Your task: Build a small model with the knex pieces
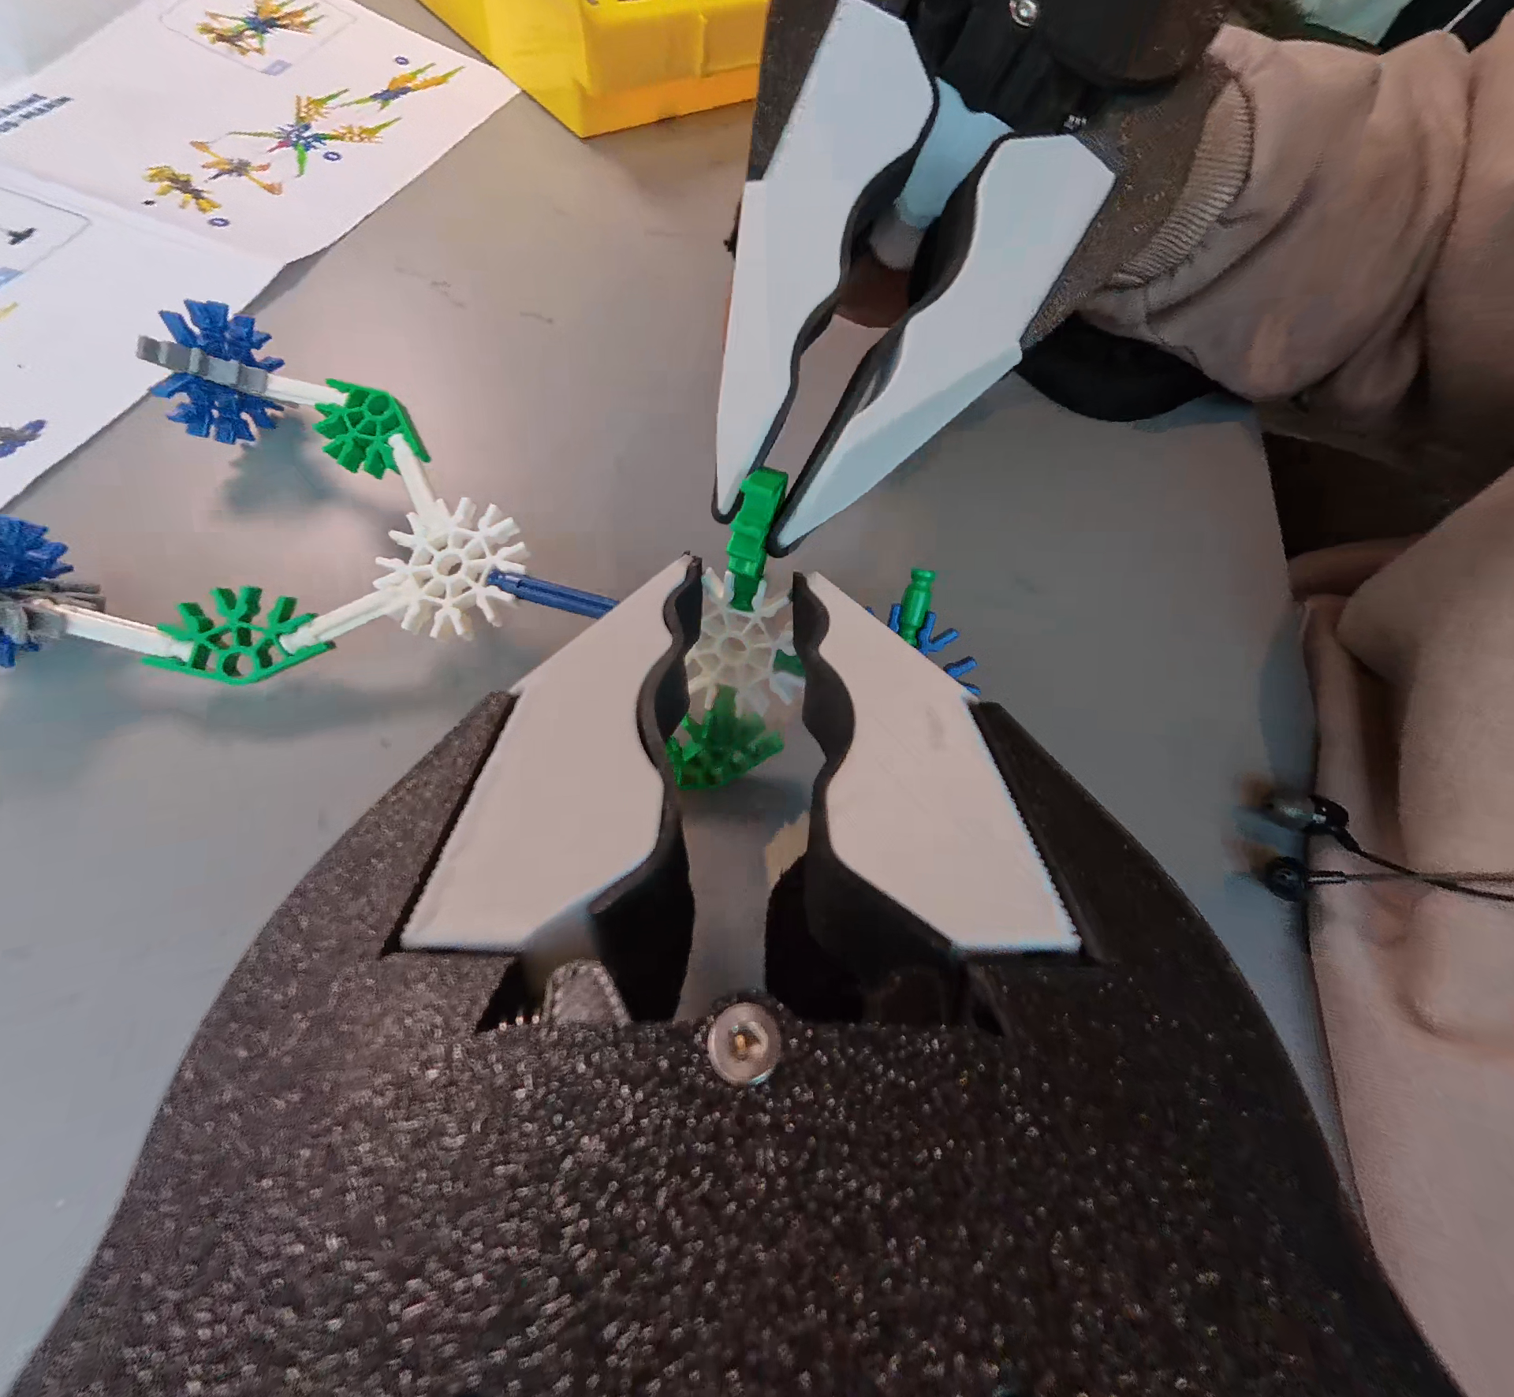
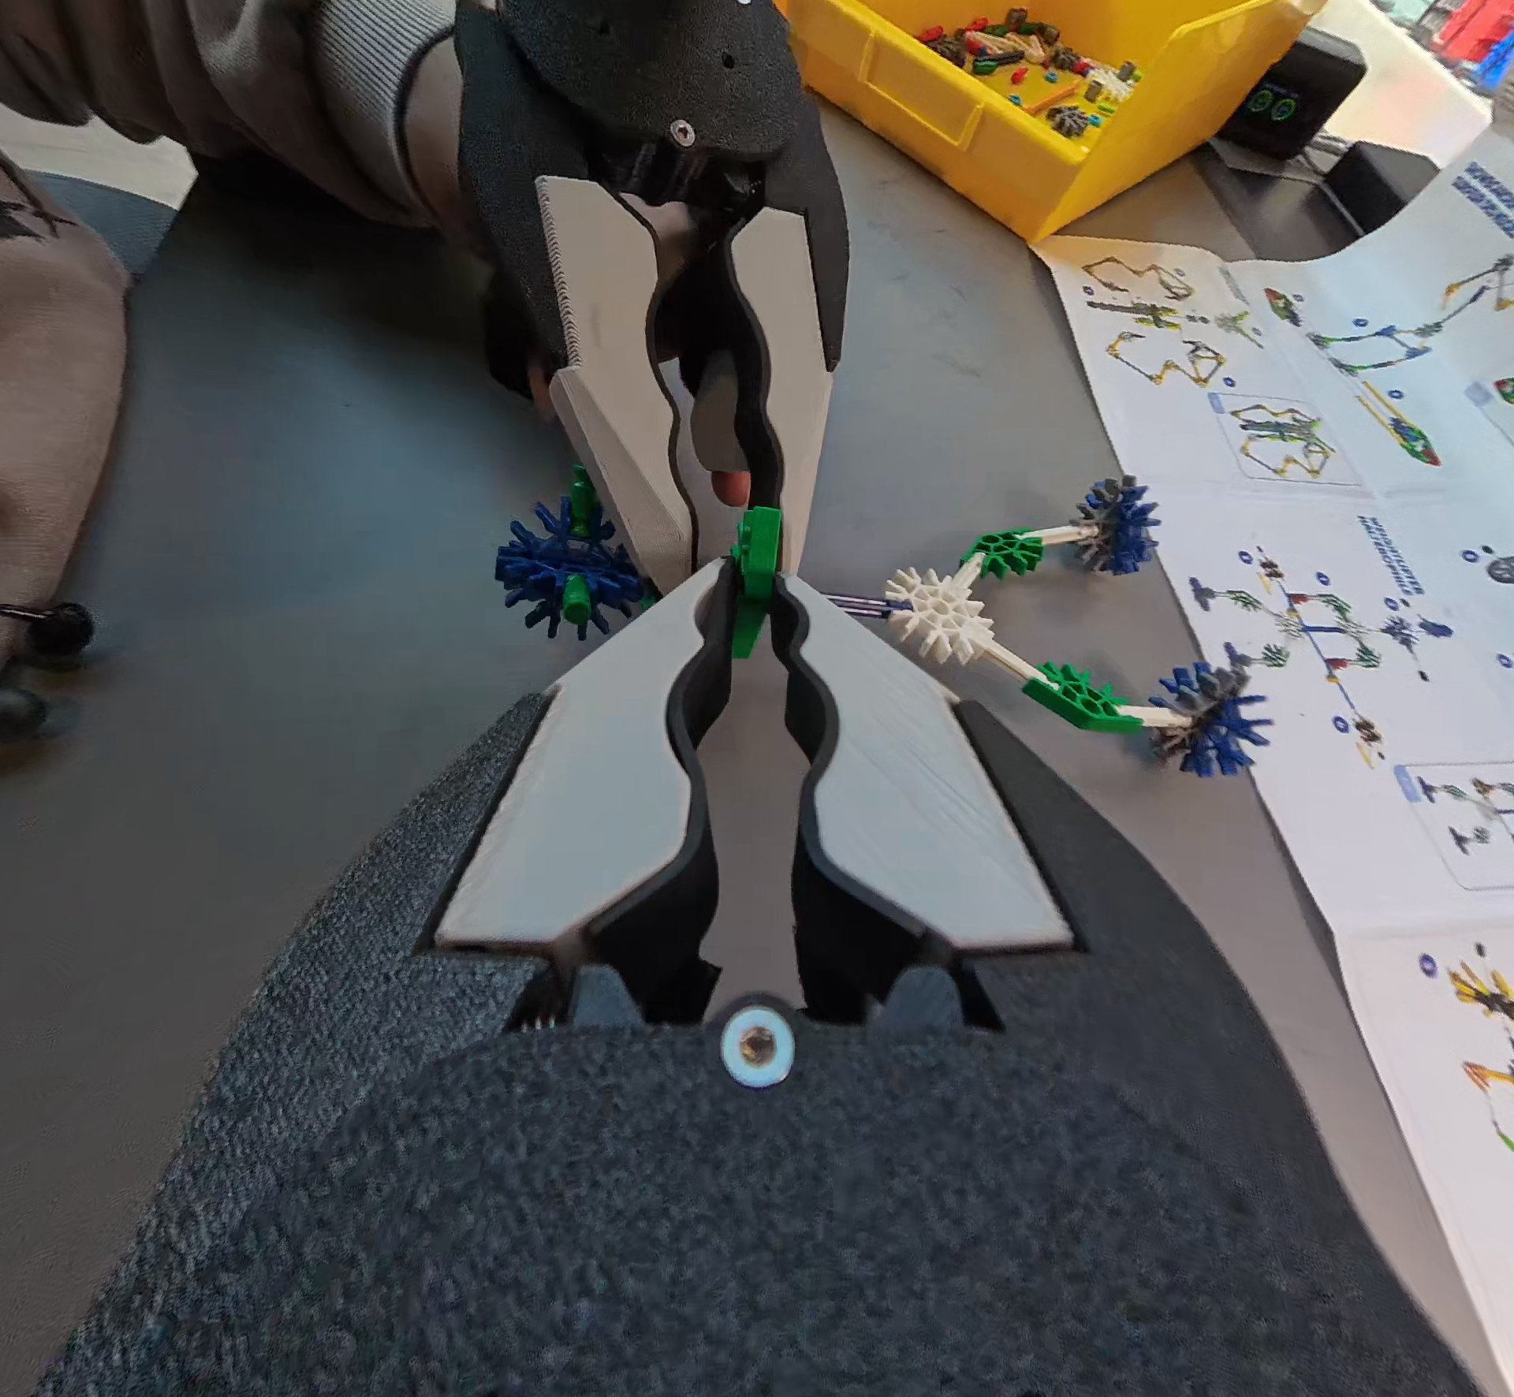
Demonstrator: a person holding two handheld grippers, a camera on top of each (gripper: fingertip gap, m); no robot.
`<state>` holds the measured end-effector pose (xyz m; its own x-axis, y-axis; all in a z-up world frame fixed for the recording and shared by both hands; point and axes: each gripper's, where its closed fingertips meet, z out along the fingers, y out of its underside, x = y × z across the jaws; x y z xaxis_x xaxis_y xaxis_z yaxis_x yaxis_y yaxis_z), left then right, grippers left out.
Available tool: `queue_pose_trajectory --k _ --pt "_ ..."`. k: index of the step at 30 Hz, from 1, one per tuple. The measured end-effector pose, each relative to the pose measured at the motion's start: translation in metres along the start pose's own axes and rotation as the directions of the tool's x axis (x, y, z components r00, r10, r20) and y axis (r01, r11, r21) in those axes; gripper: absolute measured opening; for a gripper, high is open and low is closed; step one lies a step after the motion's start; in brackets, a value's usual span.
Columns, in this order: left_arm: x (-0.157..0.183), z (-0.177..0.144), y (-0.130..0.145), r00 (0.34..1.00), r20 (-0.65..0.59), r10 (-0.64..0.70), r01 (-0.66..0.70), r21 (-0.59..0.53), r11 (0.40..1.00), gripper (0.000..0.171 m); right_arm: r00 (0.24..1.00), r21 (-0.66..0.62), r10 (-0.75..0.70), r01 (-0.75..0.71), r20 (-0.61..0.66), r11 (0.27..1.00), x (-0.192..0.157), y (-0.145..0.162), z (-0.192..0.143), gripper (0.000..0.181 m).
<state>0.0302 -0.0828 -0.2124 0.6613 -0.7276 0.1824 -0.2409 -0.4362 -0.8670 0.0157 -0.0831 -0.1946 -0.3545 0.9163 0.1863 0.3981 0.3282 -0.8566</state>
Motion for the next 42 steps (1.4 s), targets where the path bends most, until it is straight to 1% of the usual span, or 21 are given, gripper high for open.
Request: queue_pose_trajectory --k 4,7,9,12,15,16,17,18,19,20,21,22,24,25,27,29,32,35,37,40,42 --pt "-0.012 0.0 -0.005 0.992 0.026 -0.12 0.119 0.044 0.992 0.02 0.99 -0.045 -0.048 0.042 -0.131 0.998 0.013 -0.002 0.003 0.006" --pt "-0.02 0.001 -0.009 0.982 0.066 -0.174 0.169 0.075 0.983 0.02 0.971 -0.075 -0.07 0.054 -0.228 0.996 0.023 -0.003 0.005 0.006" --pt "-0.024 0.001 -0.012 0.975 0.075 -0.208 0.2 0.1 0.975 0.02 0.944 -0.113 -0.143 0.114 -0.298 0.987 0.028 -0.005 0.005 0.007" --pt "-0.029 -0.001 -0.016 0.965 0.07 -0.252 0.241 0.135 0.961 0.019 0.875 -0.186 -0.3 0.246 -0.379 0.951 0.033 -0.008 0.007 0.007" --pt "-0.03 -0.002 -0.016 0.959 0.056 -0.277 0.267 0.145 0.953 0.018 0.822 -0.215 -0.394 0.333 -0.41 0.918 0.035 -0.01 0.008 0.007" --pt "-0.03 -0.002 -0.016 0.959 0.05 -0.278 0.268 0.145 0.953 0.018 0.821 -0.206 -0.398 0.342 -0.409 0.917 0.034 -0.011 0.008 0.007" --pt "-0.029 -0.003 -0.015 0.96 0.045 -0.275 0.266 0.142 0.953 0.018 0.843 -0.171 -0.367 0.326 -0.392 0.93 0.033 -0.011 0.008 0.008" --pt "-0.028 -0.004 -0.015 0.962 0.046 -0.269 0.26 0.14 0.955 0.018 0.896 -0.107 -0.266 0.244 -0.355 0.964 0.032 -0.011 0.009 0.009" --pt "-0.028 -0.004 -0.015 0.966 0.055 -0.252 0.243 0.137 0.96 0.019 0.951 -0.029 -0.106 0.101 -0.29 0.994 0.031 -0.011 0.01 0.008" --pt "-0.027 -0.004 -0.015 0.973 0.06 -0.223 0.214 0.131 0.968 0.019 0.979 0.04 0.059 -0.052 -0.197 0.998 0.029 -0.011 0.01 0.007" --pt "-0.025 -0.003 -0.013 0.978 0.062 -0.197 0.189 0.117 0.975 0.02 0.975 0.074 0.201 -0.194 -0.096 0.978 0.027 -0.009 0.009 0.008" --pt "-0.023 -0.002 -0.011 0.982 0.066 -0.175 0.168 0.097 0.981 0.02 0.953 0.082 0.304 -0.302 -0.003 0.95 0.023 -0.005 0.007 0.006" --pt "-0.015 0.002 -0.008 0.993 0.055 -0.104 0.101 0.056 0.993 0.021 0.912 0.066 0.388 -0.399 0.131 0.915 0.014 0.0 0.003 0.006" --pt "-0.012 0.004 -0.006 0.997 0.052 -0.062 0.06 0.036 0.998 0.021 0.897 0.04 0.405 -0.418 0.176 0.908 0.009 0.004 0.001 0.006" --pt "-0.003 0.008 -0.002 0.999 0.025 -0.02 0.02 0.004 1.0 0.021 0.885 -0.026 0.401 -0.407 0.238 0.913 0.0 0.01 -0.004 0.006" --pt "0.005 0.013 0.002 1.0 -0.005 0.005 -0.006 -0.027 1.0 0.022 0.888 -0.096 0.371 -0.359 0.272 0.928 -0.01 0.019 -0.008 0.006" --pt "0.013 0.019 0.01 0.998 -0.033 0.053 -0.056 -0.074 0.996 0.022 0.9 -0.167 0.325 -0.286 0.291 0.943 -0.019 0.033 -0.009 0.005" --pt "0.014 0.018 0.015 0.994 -0.039 0.099 -0.103 -0.109 0.989 0.023 0.898 -0.183 0.321 -0.276 0.301 0.943 -0.022 0.039 -0.007 0.005" --pt "0.012 0.013 0.015 0.992 -0.044 0.12 -0.124 -0.109 0.986 0.023 0.909 -0.183 0.294 -0.249 0.294 0.951 -0.019 0.042 -0.008 0.005" --pt "0.005 0.004 0.015 0.994 -0.053 0.091 -0.097 -0.118 0.988 0.024 0.921 -0.202 0.25 -0.196 0.299 0.96 -0.018 0.05 -0.009 0.005" --pt "0.002 0.007 0.025 0.996 -0.066 0.064 -0.075 -0.178 0.981 0.027 0.918 -0.217 0.243 -0.18 0.313 0.959 -0.019 0.053 -0.009 0.005"
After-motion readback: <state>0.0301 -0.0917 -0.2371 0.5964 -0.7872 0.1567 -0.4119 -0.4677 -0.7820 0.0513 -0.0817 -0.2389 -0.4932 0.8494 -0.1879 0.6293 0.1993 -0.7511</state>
